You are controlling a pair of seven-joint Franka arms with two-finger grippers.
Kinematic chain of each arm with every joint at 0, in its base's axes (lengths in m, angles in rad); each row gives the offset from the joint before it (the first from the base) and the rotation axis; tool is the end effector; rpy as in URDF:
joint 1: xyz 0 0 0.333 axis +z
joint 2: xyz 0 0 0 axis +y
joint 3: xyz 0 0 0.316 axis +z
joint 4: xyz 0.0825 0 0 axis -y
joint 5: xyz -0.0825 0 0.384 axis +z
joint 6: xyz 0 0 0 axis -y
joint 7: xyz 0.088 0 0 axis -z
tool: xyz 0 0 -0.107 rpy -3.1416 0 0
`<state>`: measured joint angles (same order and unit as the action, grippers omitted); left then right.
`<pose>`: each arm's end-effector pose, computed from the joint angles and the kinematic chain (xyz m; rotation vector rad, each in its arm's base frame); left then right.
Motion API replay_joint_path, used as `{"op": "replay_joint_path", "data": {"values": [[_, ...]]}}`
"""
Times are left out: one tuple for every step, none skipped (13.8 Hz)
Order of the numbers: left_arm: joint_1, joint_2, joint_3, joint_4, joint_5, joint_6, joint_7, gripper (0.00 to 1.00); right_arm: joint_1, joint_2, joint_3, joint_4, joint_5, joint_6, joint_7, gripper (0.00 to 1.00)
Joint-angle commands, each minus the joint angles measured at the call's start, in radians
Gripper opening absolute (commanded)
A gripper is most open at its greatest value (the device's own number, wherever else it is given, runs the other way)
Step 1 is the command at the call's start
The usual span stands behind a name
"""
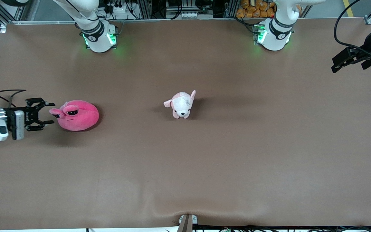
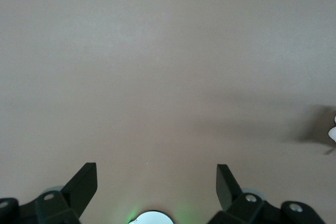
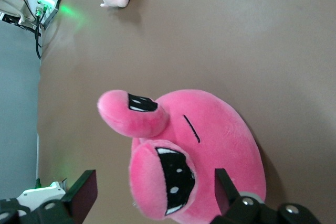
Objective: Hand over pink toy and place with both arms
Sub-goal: 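Open the right gripper and draw it back from the plush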
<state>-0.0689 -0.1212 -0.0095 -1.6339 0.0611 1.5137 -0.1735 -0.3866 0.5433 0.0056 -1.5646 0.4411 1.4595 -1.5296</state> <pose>0.5093 -0.0335 0.6546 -3.0763 -0.1519 -0.0135 0.5914 -0.1839 0.3065 -2.0482 -1.1848 0.0094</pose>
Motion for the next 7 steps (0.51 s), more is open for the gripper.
{"op": "replay_joint_path", "data": {"values": [[-0.003, 0.011, -0.001, 0.016, 0.006, 0.003, 0.020, 1.00, -0.023, -0.040, 0.011, 0.035, -0.007, -0.028, 0.022, 1.00], [-0.003, 0.018, -0.001, 0.016, 0.006, 0.003, 0.026, 1.00, -0.017, -0.057, 0.010, 0.044, -0.018, -0.027, 0.067, 1.00], [-0.002, 0.020, -0.001, 0.016, 0.006, 0.002, 0.043, 1.00, -0.011, -0.072, 0.013, 0.055, -0.059, -0.027, 0.121, 1.00], [-0.002, 0.020, -0.001, 0.017, 0.008, 0.002, 0.060, 1.00, -0.006, -0.088, 0.017, 0.060, -0.093, -0.022, 0.167, 1.00], [0.001, 0.020, -0.001, 0.016, 0.006, 0.002, 0.074, 1.00, 0.008, -0.100, 0.017, 0.061, -0.103, -0.018, 0.205, 1.00], [0.003, 0.018, 0.000, 0.016, 0.008, -0.004, 0.075, 1.00, 0.020, -0.108, 0.016, 0.061, -0.107, -0.018, 0.239, 1.00], [0.006, 0.018, 0.002, 0.017, 0.008, -0.004, 0.078, 1.00, 0.031, -0.123, 0.014, 0.064, -0.114, -0.016, 0.281, 1.00]]}}
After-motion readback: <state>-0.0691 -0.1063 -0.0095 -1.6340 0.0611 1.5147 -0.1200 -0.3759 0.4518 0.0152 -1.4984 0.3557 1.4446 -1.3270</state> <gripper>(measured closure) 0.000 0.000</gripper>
